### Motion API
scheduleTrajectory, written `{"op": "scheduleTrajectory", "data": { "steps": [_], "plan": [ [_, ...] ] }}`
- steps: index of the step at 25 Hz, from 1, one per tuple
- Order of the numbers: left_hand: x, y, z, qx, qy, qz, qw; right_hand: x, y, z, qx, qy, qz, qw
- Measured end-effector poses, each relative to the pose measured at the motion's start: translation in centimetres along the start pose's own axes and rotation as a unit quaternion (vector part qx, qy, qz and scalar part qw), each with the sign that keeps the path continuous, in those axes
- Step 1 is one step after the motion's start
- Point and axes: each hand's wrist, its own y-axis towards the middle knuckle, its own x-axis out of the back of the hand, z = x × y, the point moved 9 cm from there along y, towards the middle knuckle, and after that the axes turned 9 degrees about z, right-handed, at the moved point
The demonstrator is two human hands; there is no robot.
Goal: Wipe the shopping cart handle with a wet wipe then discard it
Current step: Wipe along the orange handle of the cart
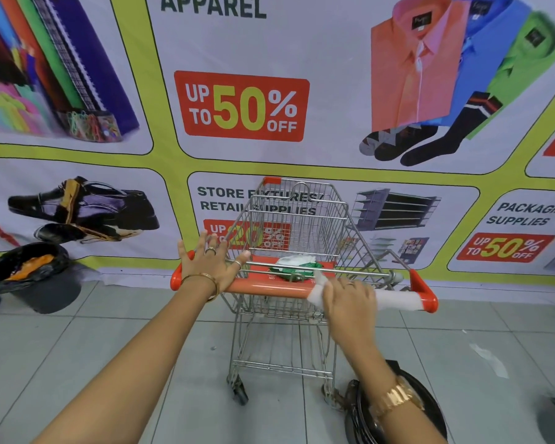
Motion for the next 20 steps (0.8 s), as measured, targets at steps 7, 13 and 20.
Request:
{"op": "scheduleTrajectory", "data": {
  "steps": [7,13,20],
  "plan": [
    [-0.1,-0.1,-0.7,-0.004,0.019,-0.001,1.0,0.5,0.2,2.6,-0.053,0.055,-0.047,0.996],
    [-0.1,-0.1,0.0,0.003,0.001,0.005,1.0,-0.4,0.1,0.1,-0.008,0.06,-0.005,0.998],
    [-0.4,0.0,-0.6,0.0,0.009,-0.003,1.0,0.1,0.3,-1.0,-0.123,0.117,-0.041,0.985]
  ]
}}
